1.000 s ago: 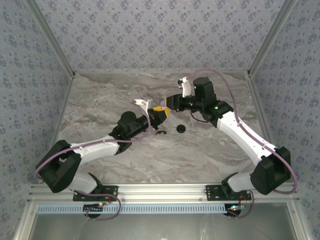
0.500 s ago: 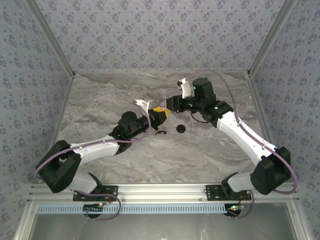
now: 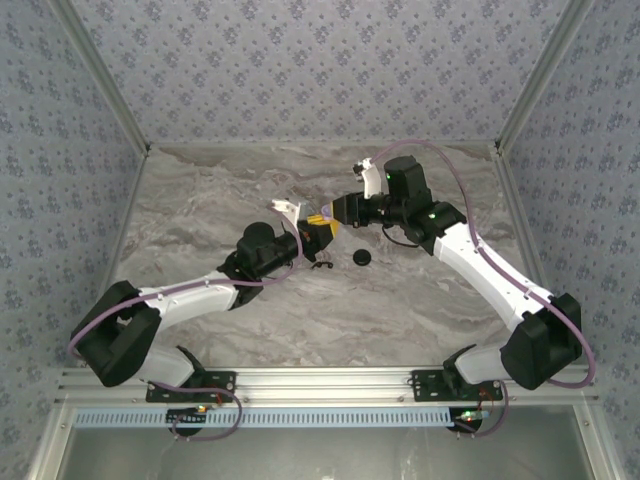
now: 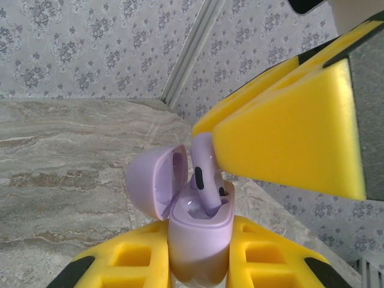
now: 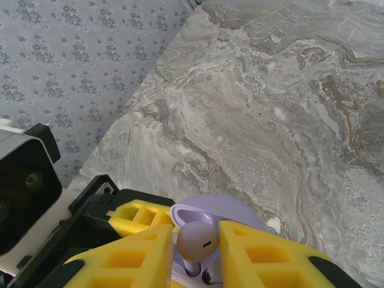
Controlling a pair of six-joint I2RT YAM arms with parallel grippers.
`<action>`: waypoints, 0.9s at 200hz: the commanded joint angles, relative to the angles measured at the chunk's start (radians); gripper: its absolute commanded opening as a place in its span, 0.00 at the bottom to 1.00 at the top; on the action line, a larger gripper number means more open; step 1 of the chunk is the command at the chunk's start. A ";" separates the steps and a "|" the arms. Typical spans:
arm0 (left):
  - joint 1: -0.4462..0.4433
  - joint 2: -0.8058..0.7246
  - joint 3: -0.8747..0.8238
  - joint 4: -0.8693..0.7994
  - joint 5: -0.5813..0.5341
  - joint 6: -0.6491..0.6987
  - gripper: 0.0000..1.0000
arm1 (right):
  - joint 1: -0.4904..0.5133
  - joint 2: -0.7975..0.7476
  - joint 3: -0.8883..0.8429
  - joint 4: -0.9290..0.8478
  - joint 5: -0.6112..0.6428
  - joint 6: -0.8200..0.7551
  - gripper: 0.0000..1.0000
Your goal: Insert the wireless bluetooth earbuds into the charging case
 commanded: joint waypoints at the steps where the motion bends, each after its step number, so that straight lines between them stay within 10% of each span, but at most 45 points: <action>1: -0.003 -0.038 0.052 -0.015 0.006 0.051 0.05 | 0.008 -0.006 0.036 -0.040 0.013 -0.026 0.26; 180: -0.004 -0.061 0.069 -0.096 0.028 0.168 0.05 | 0.010 -0.032 0.050 -0.096 0.039 -0.060 0.31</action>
